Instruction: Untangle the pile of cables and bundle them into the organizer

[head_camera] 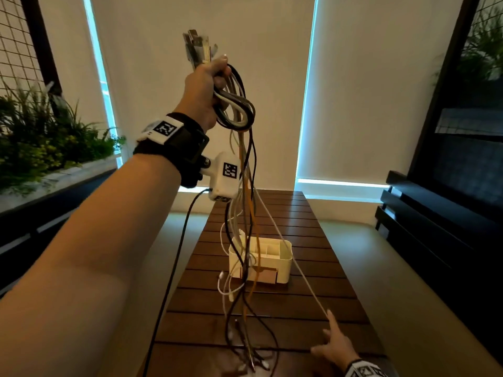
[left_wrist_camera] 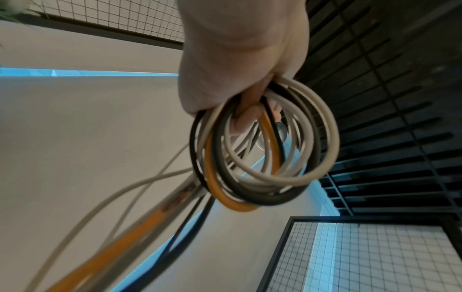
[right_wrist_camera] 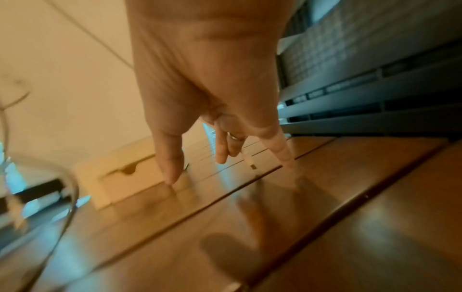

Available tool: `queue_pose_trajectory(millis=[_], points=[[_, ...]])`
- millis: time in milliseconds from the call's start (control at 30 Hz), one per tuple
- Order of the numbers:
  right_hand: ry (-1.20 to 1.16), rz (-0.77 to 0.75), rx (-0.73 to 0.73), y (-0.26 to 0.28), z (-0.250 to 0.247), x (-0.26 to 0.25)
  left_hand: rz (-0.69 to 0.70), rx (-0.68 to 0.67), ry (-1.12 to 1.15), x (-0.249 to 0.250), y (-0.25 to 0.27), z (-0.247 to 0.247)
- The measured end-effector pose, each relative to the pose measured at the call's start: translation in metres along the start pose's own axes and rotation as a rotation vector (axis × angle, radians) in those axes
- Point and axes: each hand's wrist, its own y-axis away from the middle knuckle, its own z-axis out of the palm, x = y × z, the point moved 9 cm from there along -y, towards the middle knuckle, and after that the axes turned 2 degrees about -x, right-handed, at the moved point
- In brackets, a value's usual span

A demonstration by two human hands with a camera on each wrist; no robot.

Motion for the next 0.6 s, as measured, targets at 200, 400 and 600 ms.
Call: queue_pose_trajectory(millis=[200, 400, 600], points=[[-0.233, -0.044, -0.079, -0.019, -0.010, 0.009, 0.036, 0.067, -0.034, -0.002, 0.000, -0.014], [-0.040, 0.021, 0.252, 0.014, -0.042, -0.037, 0.007, 0.008, -0.141, -0.002, 0.005, 0.002], [-0.285, -0.612, -0.130, 0.072, 0.002, -0.224, -0.026, -0.144, -0.162, -0.006, 0.020, 0.053]])
